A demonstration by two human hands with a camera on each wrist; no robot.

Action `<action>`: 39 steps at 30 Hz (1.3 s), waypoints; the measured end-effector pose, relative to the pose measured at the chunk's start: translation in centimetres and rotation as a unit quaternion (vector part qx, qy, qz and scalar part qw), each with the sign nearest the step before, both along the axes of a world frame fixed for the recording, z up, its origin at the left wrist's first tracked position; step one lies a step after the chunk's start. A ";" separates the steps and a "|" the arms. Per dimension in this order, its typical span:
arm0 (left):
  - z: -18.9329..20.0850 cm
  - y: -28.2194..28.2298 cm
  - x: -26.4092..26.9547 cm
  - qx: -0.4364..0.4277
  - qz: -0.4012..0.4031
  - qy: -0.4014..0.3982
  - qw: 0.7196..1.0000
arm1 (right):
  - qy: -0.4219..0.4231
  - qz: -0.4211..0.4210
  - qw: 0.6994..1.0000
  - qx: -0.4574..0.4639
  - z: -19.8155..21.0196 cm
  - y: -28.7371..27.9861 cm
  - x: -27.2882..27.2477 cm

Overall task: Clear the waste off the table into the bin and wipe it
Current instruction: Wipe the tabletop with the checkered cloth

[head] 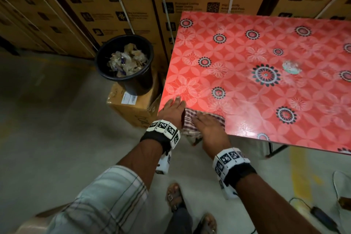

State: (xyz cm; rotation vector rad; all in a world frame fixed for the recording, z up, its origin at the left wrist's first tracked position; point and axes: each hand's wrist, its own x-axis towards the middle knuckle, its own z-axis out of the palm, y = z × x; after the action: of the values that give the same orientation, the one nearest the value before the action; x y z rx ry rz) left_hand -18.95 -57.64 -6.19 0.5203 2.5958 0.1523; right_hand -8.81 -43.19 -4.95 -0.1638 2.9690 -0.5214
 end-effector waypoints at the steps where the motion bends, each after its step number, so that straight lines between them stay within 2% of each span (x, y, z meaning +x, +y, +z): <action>1: -0.1 0.0 0.1 0.001 0.006 0.015 1.000 | 0.000 0.003 1.000 0.002 -0.3 -0.1 0.6; 3: -0.5 -0.1 0.2 -0.003 0.004 0.032 0.999 | 0.003 0.005 1.000 0.005 -0.7 0.1 0.8; 8: -2.0 -0.4 0.0 -0.053 -0.041 0.015 0.998 | -0.004 0.004 1.000 0.018 -1.3 -0.4 -0.7; 12: -1.2 0.1 0.9 -0.059 -0.027 -0.004 0.998 | 0.001 0.000 1.000 0.008 -1.5 -0.1 1.4; 20: -1.0 1.3 2.4 -0.094 -0.097 0.011 0.991 | -0.005 0.008 1.000 -0.002 -0.8 0.6 2.3; 24: -0.2 1.7 2.9 -0.057 -0.062 0.020 0.996 | 0.001 -0.046 0.998 -0.037 -0.3 4.4 4.2; 26: 0.4 2.8 3.5 -0.036 -0.087 0.036 0.995 | 0.010 -0.062 0.998 -0.032 -0.3 5.9 4.6; 28: 0.8 4.1 3.7 -0.031 -0.101 0.038 0.994 | 0.003 -0.050 0.999 -0.016 0.0 6.0 4.3; 31: 1.0 5.3 3.7 -0.051 -0.080 0.011 0.995 | -0.011 -0.012 1.000 0.002 1.0 4.8 4.3; 35: 1.0 5.7 4.0 -0.058 -0.070 0.004 0.996 | -0.036 -0.002 0.999 0.000 1.5 4.6 5.4; 39: 1.7 6.2 4.4 -0.065 -0.060 0.012 0.996 | -0.056 -0.001 0.998 -0.010 2.4 5.7 2.7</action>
State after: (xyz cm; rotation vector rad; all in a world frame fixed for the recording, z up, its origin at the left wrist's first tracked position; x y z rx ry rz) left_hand -14.57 -51.45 -4.49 0.6310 2.5669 -0.0620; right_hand -6.09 -37.51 -2.52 -0.1280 2.8570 -0.5424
